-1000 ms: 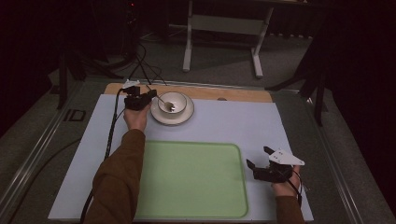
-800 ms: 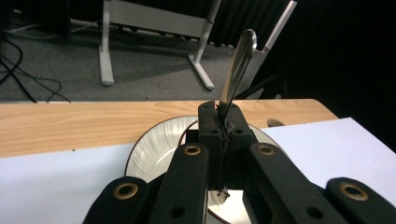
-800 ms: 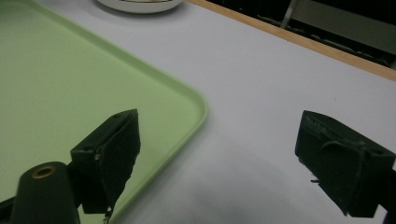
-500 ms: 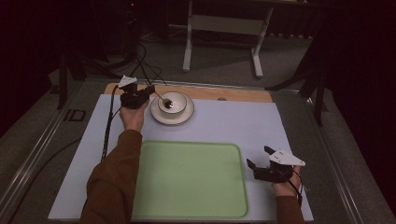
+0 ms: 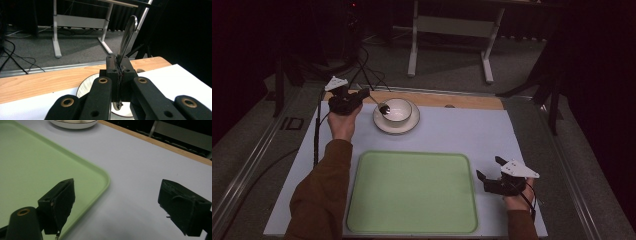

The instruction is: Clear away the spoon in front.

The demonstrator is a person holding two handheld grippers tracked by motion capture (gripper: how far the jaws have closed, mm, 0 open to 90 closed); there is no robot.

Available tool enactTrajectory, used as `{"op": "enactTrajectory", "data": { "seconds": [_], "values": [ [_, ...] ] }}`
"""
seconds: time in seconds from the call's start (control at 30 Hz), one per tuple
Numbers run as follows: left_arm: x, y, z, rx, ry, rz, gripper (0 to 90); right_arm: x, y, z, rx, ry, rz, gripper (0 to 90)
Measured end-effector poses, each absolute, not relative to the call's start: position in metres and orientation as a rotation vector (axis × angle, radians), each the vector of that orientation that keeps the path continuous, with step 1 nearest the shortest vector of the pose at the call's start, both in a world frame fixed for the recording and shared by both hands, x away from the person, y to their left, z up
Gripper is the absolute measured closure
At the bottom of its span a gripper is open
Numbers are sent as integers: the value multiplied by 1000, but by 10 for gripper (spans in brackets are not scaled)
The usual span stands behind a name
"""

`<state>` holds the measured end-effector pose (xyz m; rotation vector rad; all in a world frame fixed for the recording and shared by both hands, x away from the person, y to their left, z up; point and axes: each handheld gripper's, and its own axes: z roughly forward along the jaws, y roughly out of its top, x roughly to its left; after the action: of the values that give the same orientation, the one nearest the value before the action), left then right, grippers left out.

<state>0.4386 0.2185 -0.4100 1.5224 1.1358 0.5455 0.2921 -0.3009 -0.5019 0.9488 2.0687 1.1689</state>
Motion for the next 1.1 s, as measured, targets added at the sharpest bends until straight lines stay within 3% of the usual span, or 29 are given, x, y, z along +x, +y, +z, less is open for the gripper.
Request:
{"op": "enactTrajectory", "data": {
  "seconds": [1.1],
  "values": [
    [401, 232, -396, 1689, 1056, 480, 889, 291, -300, -502, 941, 2069, 1170, 139]
  ]
}}
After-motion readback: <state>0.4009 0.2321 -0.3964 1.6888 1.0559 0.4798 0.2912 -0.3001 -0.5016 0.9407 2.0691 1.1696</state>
